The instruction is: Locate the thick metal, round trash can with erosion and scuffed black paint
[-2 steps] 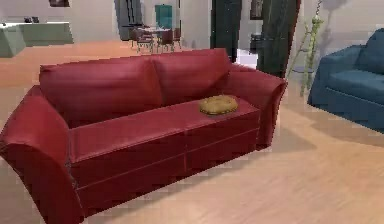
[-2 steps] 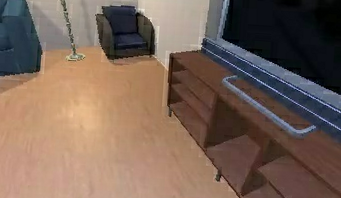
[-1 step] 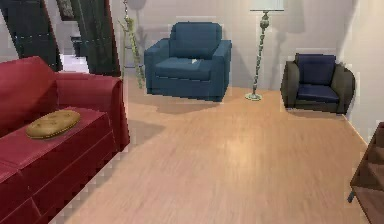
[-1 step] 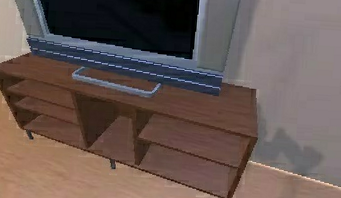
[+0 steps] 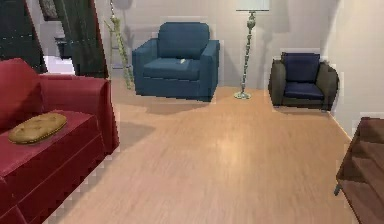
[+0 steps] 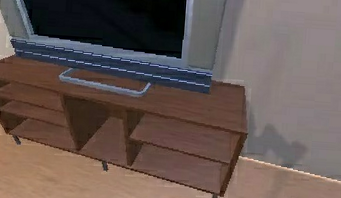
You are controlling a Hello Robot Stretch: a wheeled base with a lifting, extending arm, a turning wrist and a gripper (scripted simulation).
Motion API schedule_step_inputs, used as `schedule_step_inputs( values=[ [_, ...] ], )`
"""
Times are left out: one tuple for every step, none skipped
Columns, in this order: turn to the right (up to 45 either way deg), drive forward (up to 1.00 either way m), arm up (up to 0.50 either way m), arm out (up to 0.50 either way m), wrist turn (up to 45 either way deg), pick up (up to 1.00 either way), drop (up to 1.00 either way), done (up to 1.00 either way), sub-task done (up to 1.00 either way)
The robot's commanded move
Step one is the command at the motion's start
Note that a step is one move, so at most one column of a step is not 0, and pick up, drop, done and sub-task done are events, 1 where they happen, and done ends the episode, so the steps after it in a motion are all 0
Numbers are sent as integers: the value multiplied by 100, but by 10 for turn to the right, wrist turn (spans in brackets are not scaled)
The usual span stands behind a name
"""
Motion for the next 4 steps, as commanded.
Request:
schedule_step_inputs(
  values=[
    [0, 100, 0, 0, 0, 0, 0, 0, 0],
    [0, 100, 0, 0, 0, 0, 0, 0, 0],
    [180, 0, 0, 0, 0, 0, 0, 0, 0],
    [0, 15, 0, 0, 0, 0, 0, 0, 0]
  ],
)
